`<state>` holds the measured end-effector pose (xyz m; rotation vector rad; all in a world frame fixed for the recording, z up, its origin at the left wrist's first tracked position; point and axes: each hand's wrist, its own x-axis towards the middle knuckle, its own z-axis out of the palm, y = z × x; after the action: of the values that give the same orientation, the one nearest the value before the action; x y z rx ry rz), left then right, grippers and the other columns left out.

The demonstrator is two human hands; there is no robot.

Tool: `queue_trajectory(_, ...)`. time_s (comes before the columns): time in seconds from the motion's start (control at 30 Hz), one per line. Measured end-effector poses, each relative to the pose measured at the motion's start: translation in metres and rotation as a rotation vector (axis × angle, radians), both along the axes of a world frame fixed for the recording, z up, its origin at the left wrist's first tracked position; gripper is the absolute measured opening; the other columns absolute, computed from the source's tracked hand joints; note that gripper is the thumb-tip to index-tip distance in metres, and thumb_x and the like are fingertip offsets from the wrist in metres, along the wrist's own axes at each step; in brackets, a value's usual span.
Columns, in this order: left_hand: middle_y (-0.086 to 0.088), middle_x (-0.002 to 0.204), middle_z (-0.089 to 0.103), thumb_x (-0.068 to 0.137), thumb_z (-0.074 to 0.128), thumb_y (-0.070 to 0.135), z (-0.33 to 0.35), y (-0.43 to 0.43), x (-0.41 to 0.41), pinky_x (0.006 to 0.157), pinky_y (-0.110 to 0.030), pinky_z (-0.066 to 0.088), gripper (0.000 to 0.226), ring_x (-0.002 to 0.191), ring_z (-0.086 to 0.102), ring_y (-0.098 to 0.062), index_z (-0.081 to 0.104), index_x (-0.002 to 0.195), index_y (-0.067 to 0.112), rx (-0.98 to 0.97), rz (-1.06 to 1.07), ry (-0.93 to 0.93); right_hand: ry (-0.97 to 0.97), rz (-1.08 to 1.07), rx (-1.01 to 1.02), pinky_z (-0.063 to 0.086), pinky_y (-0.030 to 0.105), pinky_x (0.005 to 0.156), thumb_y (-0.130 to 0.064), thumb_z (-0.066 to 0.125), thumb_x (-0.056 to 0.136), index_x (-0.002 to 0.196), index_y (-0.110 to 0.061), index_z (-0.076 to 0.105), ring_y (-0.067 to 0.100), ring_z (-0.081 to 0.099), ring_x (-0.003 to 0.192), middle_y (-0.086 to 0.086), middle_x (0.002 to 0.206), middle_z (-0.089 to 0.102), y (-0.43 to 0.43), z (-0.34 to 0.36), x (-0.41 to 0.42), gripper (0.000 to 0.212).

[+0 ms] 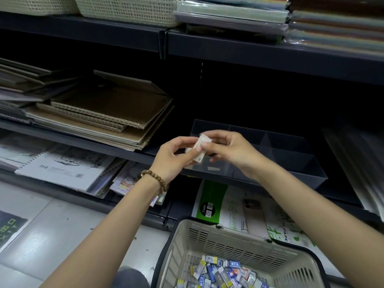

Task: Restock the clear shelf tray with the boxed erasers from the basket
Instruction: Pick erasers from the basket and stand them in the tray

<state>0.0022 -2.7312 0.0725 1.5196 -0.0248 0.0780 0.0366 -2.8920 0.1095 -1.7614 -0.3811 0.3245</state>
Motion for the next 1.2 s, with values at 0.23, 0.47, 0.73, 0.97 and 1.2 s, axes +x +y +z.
queue_trajectory(0.23,0.004,0.110,0.064,0.092,0.055,0.027,-0.013,0.015,0.011,0.091,-0.022,0.047,0.022,0.105,0.059,-0.008,0.060,0.113,0.023,0.242,0.183,-0.081,-0.019,-0.055,-0.038,0.056,0.019,0.075,-0.007,0.062,0.088,0.122,0.000,0.054,0.018,0.065,0.089,0.013,0.109,0.064,-0.014,0.010,0.032,0.036)
queue_trajectory(0.47,0.005,0.121,0.054,0.094,0.050,0.027,-0.036,0.005,0.014,0.097,-0.021,0.041,0.044,0.109,0.051,-0.004,0.046,0.134,0.010,0.290,0.102,0.081,0.090,0.061,-0.163,0.056,0.018,0.075,-0.012,0.062,0.088,0.111,-0.008,0.063,0.009,0.067,0.081,0.004,0.093,0.070,-0.015,0.000,0.053,0.023)
queue_trajectory(0.73,0.007,0.111,0.059,0.095,0.050,0.023,-0.040,0.001,0.018,0.094,-0.020,0.044,0.036,0.098,0.055,0.002,0.050,0.129,0.011,0.207,0.106,0.089,-0.014,0.009,-0.230,0.054,0.013,0.071,-0.011,0.060,0.090,0.122,-0.001,0.056,0.015,0.063,0.088,0.013,0.108,0.065,0.005,-0.013,0.059,0.034)
queue_trajectory(0.97,0.002,0.114,0.060,0.095,0.050,0.021,-0.037,-0.001,0.017,0.096,-0.020,0.044,0.035,0.102,0.057,-0.003,0.052,0.128,0.011,0.165,0.095,0.094,-0.392,0.033,-0.409,0.052,0.025,0.078,-0.022,0.071,0.082,0.106,-0.018,0.064,0.018,0.064,0.088,0.001,0.096,0.067,0.006,-0.026,0.043,0.025)
queue_trajectory(1.2,0.000,0.118,0.061,0.095,0.050,0.023,-0.037,0.001,0.016,0.091,-0.017,0.044,0.035,0.105,0.057,-0.005,0.052,0.129,0.013,0.161,0.079,0.113,-0.169,-0.044,-0.180,0.056,0.021,0.073,-0.032,0.070,0.081,0.092,-0.022,0.067,0.012,0.070,0.080,0.002,0.092,0.072,-0.002,-0.033,0.035,0.015)
